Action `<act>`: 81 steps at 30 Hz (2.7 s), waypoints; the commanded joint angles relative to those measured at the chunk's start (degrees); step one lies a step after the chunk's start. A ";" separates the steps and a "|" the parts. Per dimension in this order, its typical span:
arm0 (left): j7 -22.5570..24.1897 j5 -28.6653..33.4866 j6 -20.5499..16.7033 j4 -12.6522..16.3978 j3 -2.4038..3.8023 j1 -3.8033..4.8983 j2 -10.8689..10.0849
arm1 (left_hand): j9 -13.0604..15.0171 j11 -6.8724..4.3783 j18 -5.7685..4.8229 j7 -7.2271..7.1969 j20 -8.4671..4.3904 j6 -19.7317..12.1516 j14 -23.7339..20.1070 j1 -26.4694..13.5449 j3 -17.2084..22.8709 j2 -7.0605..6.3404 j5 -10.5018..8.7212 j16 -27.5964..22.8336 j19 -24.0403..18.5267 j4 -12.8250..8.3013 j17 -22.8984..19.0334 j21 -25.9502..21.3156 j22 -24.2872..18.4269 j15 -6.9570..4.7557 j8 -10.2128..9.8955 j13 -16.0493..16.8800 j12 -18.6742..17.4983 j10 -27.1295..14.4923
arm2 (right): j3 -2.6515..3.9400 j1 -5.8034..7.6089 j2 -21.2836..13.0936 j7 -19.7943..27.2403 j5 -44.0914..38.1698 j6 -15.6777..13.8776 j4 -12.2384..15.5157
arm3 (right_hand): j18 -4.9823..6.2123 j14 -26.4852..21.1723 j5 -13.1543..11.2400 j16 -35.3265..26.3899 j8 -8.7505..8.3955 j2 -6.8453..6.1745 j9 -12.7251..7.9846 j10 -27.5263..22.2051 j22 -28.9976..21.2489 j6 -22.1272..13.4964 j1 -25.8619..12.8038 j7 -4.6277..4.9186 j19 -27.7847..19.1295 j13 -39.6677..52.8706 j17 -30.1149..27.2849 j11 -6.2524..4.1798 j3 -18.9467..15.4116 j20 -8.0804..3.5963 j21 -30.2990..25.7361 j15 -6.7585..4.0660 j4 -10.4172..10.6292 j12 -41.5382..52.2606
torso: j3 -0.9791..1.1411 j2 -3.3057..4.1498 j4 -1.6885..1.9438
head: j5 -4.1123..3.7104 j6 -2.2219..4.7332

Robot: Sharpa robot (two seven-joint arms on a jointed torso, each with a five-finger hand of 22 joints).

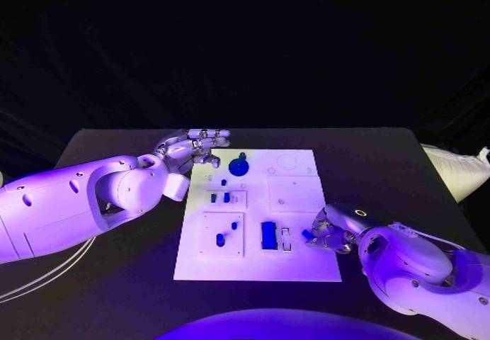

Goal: Assemble the parts on the task board

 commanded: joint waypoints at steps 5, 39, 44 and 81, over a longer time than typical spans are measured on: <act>0.18 -0.13 0.96 0.22 0.02 0.02 -0.01 | -0.01 0.06 1.05 -0.15 -0.10 -0.34 -0.36 -0.31 -0.21 0.17 0.09 -0.08 -0.36 -0.04 -0.06 -0.14 -0.07 0.14 0.15 0.08 0.06 -0.42 | -0.87 -1.02 0.35 -3.66 -0.43 7.23 -1.03 | -0.51 4.20 0.32 -0.28 -0.43 3.31 -14.38 -0.24 4.10 0.81 6.36 -0.35 1.03 -5.78 6.56 -0.78 5.21 -0.31 -0.14 -0.75 -2.63 -0.40 | -0.02 -0.03 -0.10 | 0.10 -0.17; 0.03 -0.13 1.35 0.40 0.02 0.02 -0.09 | 0.02 0.03 1.08 -0.19 -0.09 -0.28 -0.44 -0.22 -0.21 0.23 0.10 -0.06 -0.38 -0.17 -0.24 -0.18 -0.09 0.12 0.27 0.12 0.36 -0.49 | 0.36 -0.07 -0.55 2.78 23.47 -14.11 2.91 | -0.75 4.35 6.08 -0.14 -3.02 -6.65 -15.67 0.68 5.29 2.25 -11.24 0.20 1.58 -5.06 7.12 -0.24 27.34 0.01 0.47 -0.24 -2.31 0.04 | 0.03 0.03 -0.03 | 0.24 -0.30; 0.02 -0.13 1.39 0.43 0.02 0.02 -0.06 | 0.02 0.03 1.08 -0.19 -0.09 -0.28 -0.44 -0.22 -0.21 0.23 0.10 -0.06 -0.38 -0.17 -0.24 -0.18 -0.09 0.12 0.27 0.12 0.36 -0.49 | 0.36 -0.06 0.25 2.82 24.87 -12.85 2.64 | -0.77 4.38 7.28 -0.06 -3.00 -7.12 -15.66 0.76 5.40 2.68 -11.58 0.11 1.64 -4.94 7.25 -0.30 26.55 -0.02 0.53 -0.28 -2.11 0.19 | 0.03 0.05 -0.01 | 0.21 -0.38; -0.02 -0.13 1.30 0.63 0.02 0.03 -0.07 | 0.03 0.06 1.08 -0.17 -0.07 -0.29 -0.49 -0.42 -0.33 0.20 0.07 -0.05 -0.40 -0.09 -0.33 -0.21 -0.10 0.14 0.31 0.13 0.49 -0.55 | 0.33 -0.01 4.51 -0.48 23.60 -6.33 0.21 | -0.83 4.43 16.67 0.07 -1.64 -6.37 -14.89 1.14 5.73 5.51 -16.54 -1.09 1.79 -4.45 7.54 -1.24 14.97 -0.74 0.64 -1.08 4.17 0.54 | 0.02 0.01 0.00 | 0.75 -0.58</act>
